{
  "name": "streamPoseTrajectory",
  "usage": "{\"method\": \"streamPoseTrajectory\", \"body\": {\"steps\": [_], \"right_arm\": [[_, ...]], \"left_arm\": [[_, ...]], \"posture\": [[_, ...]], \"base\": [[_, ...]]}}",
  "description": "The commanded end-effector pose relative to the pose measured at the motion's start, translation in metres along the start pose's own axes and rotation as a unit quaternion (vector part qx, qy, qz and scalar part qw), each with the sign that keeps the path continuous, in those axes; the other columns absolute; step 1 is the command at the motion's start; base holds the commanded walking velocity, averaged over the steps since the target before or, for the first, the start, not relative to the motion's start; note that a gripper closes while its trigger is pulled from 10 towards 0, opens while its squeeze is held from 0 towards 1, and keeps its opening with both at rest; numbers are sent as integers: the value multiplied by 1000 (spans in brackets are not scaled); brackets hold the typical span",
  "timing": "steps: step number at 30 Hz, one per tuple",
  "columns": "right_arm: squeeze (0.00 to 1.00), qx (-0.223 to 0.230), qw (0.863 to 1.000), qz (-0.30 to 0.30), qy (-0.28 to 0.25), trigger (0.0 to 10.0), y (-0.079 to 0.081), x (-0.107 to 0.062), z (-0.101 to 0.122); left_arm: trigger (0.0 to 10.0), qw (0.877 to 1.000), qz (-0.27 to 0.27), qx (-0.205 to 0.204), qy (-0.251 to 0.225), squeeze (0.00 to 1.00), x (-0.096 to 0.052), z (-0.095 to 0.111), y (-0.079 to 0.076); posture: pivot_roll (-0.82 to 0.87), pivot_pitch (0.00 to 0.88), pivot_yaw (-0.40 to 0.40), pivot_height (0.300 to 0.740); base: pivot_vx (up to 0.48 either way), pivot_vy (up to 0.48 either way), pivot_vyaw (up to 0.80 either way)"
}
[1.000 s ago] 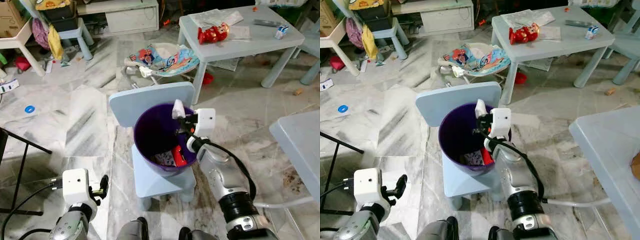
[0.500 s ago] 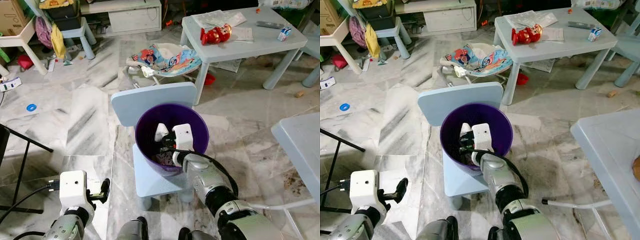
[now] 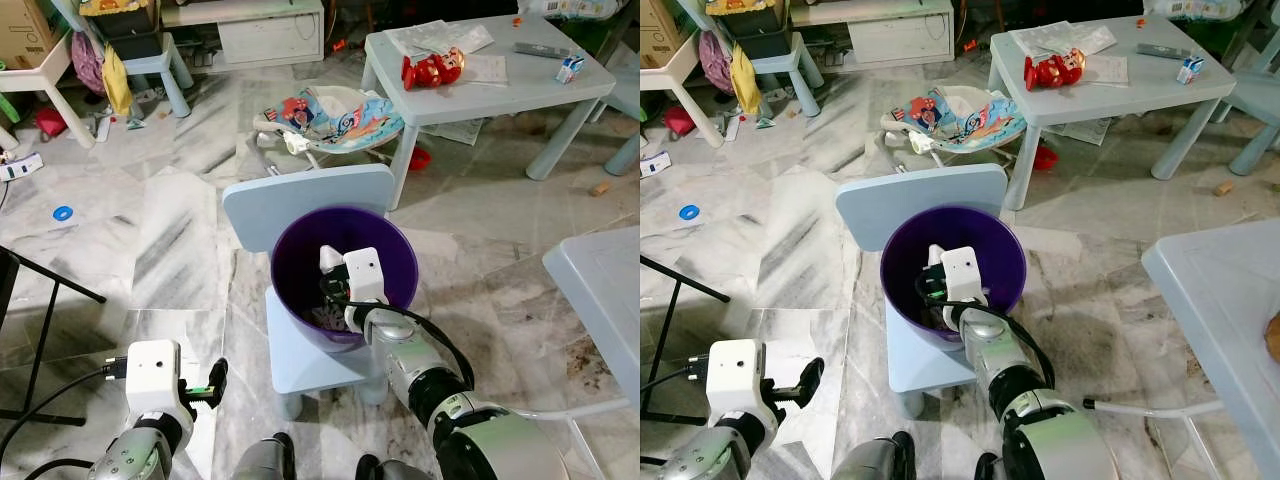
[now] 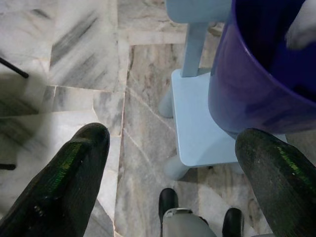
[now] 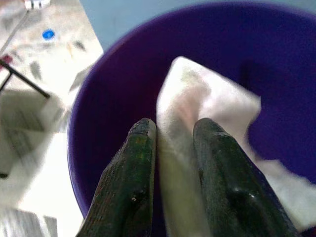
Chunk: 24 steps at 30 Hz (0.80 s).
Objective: Picking trash to rubbish bin
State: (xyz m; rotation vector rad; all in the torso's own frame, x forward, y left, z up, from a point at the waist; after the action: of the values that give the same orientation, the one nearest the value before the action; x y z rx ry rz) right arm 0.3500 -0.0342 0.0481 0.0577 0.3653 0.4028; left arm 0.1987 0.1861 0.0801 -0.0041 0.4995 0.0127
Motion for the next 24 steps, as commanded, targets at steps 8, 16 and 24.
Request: {"method": "streamPoseTrajectory", "body": {"steps": [8,16,24], "right_arm": [[1000,-22,1000,5,3,10000,5,2,2],[1000,-22,1000,-7,-21,10000,-1,3,14],[1000,-14,983,-45,-176,10000,-37,-10,74]], "left_arm": [[10000,998,-61,8,6,0,6,-1,-15],[10000,997,-78,19,-1,0,10,3,-19],[10000,992,-53,35,-112,0,25,46,-21]], "posture": [[334,200,-17,740],[323,188,-13,740],[243,161,-9,740]], "base": [[0,0,0],[0,0,0],[0,0,0]]}}
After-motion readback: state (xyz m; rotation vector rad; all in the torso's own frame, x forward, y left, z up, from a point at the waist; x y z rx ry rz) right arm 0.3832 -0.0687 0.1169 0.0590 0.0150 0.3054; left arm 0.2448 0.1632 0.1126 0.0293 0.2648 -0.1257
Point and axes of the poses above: a point about 5 cm out from each wrist's last joint towards the gripper, its own x axis pointing out of the wrist towards the gripper, its own z axis along the axis of the wrist's last joint, y = z × x, the point moved 2 cm from there along x, pointing out of the wrist towards the gripper, and after that the axes turned 4 degrees about x, right-handed, at the moved point
